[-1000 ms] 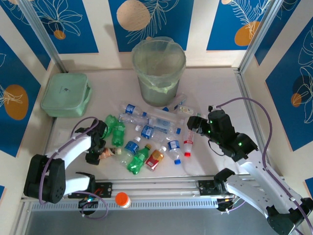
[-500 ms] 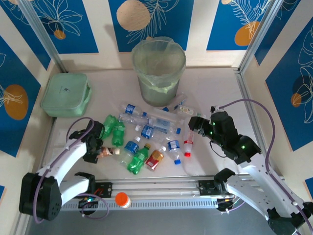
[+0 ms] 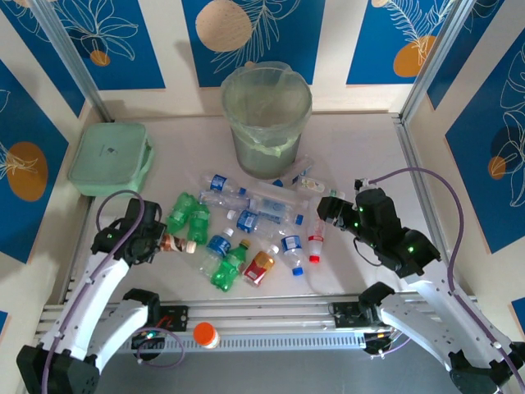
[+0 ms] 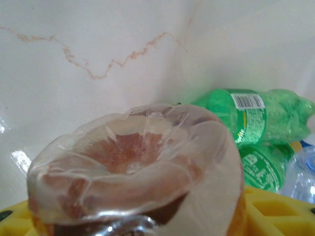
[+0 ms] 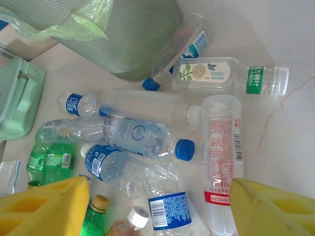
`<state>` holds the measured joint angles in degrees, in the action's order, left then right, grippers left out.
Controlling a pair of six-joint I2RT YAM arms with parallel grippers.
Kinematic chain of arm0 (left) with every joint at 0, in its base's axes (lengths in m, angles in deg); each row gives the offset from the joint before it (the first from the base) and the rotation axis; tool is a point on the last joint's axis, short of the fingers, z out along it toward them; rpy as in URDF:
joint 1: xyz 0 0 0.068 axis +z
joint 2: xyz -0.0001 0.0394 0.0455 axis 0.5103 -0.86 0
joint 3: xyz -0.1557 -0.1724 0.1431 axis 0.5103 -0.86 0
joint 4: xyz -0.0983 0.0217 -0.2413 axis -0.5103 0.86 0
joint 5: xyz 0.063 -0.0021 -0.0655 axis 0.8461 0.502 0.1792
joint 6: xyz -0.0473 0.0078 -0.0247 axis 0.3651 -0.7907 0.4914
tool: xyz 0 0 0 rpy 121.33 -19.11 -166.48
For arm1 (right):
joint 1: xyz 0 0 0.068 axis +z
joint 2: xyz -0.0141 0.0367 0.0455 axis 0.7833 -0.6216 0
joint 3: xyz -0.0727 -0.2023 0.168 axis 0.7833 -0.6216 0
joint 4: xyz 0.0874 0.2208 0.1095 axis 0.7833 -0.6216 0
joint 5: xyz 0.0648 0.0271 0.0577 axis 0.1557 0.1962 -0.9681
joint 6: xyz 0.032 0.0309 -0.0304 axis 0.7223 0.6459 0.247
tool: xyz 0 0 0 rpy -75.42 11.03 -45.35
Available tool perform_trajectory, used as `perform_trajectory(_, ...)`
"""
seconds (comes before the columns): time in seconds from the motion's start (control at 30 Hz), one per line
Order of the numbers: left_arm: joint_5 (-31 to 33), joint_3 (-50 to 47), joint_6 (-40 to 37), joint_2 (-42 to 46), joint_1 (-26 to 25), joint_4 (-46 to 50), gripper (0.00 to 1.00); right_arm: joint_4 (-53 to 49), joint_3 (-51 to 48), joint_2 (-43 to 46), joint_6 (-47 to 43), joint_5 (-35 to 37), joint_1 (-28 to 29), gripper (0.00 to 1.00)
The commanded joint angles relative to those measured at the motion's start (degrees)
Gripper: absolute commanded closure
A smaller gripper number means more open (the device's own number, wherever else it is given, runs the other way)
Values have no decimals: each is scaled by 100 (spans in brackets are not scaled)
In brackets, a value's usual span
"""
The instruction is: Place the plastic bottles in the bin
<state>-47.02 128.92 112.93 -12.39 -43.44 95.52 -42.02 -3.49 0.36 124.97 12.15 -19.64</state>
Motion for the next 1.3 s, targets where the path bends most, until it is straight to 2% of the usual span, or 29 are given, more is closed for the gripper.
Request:
perform_trajectory(0.0, -438, 133, -927, 143, 56, -182, 53, -16, 166, 15, -91, -197, 42, 25)
perform_trajectory(0.1, -908, 221, -1797, 202, 50, -701, 57, 11, 212, -54, -163, -303, 43, 25)
perform_trajectory(0.17, -1469, 277, -2491, 166, 17, -1301, 57, 11, 224, -83, -191, -308, 42, 25)
perform_trajectory(0.33, -2578, 420, -3491, -130, -176, -2168, 57, 37, 232, -162, -261, -356, 42, 25)
perform_trajectory(0.47, -2978, 792, -4161, -408, -453, -2365, 59, 107, 205, -214, -313, -471, 42, 25)
perform_trajectory(0.77, -3534, 1557, -4743, -886, -626, -2601, 60, 158, 302, -390, -536, -752, 42, 24)
perform_trajectory(0.87, -3488, 2008, -4940, -1167, -746, -2536, 60, 196, 331, -430, -619, -790, 42, 24)
perform_trajectory(1.27, -3246, 4667, -5174, -3090, -876, -2701, 62, 369, 365, -527, -795, -1066, -118, 24)
